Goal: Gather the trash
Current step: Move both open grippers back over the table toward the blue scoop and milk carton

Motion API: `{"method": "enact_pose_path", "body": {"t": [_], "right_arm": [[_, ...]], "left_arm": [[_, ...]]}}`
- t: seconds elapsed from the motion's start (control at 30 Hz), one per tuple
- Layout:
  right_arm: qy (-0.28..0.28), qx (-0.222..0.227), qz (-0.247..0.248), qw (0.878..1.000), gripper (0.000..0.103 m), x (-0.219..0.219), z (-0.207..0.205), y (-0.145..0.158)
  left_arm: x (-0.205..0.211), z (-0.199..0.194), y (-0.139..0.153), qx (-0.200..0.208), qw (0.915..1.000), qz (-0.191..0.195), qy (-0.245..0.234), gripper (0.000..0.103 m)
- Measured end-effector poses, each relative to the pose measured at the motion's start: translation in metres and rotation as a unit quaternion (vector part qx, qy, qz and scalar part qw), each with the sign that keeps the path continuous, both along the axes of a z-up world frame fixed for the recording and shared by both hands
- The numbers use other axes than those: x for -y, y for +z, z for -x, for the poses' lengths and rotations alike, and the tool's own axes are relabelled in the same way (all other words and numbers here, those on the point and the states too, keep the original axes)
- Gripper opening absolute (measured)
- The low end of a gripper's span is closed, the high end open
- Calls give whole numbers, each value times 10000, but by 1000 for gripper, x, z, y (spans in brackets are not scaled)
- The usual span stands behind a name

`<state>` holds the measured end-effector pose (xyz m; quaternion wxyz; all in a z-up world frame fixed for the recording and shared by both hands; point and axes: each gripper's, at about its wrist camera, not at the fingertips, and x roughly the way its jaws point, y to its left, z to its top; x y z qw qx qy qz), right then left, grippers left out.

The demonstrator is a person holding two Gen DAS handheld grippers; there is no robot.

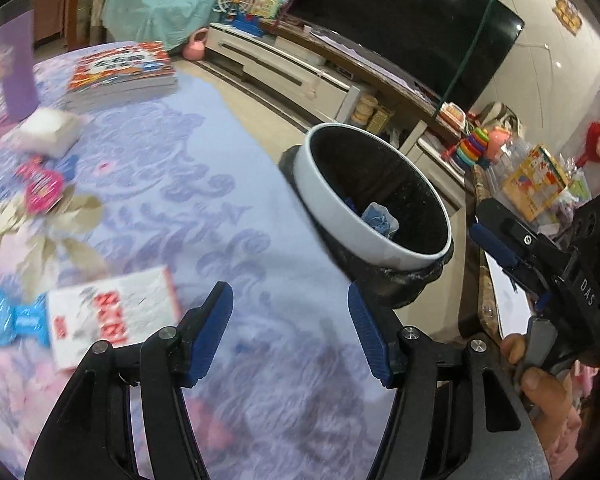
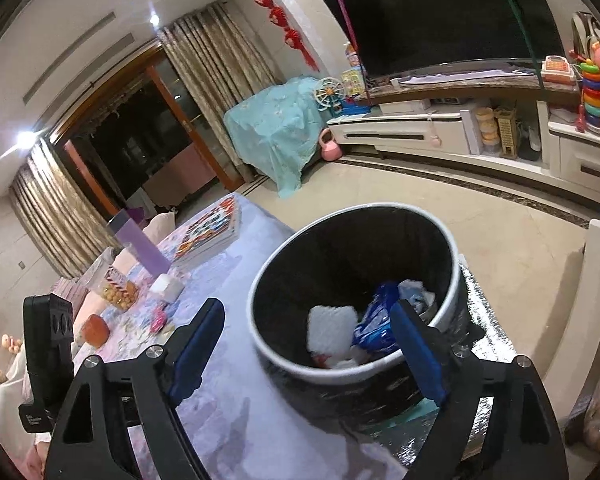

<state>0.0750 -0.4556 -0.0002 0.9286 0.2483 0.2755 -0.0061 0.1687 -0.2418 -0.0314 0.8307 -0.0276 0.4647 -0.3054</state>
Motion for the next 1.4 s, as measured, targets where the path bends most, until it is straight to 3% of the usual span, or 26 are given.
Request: {"method": "enact_pose_path", "body": {"t": [0.47, 0.63, 0.93, 1.2, 1.33, 1.4], "right_arm": [[603, -128, 3, 9981, 89, -63, 7, -10], [832, -217, -49, 9963, 89, -88, 7, -17], [1490, -341, 156, 9881, 89, -127, 1, -21], [1807, -498, 238, 9820, 89, -146, -4, -31], [1812, -586, 172, 9815, 89, -146, -8, -37], [1811, -612, 142, 9815, 89, -146, -9, -40]], "left_arm": [[-108, 27, -11, -124, 9959, 276, 854, 61], [-138, 32, -20, -148, 9942, 209, 1048, 61], [-174, 33, -32, 31, 9968, -220, 769, 63], [-200, 14, -46, 139, 9935, -661, 920, 67], [-199, 1, -44, 496, 9886, -1153, 826, 71], [-194, -8, -44, 757, 9823, -1561, 710, 77]]}}
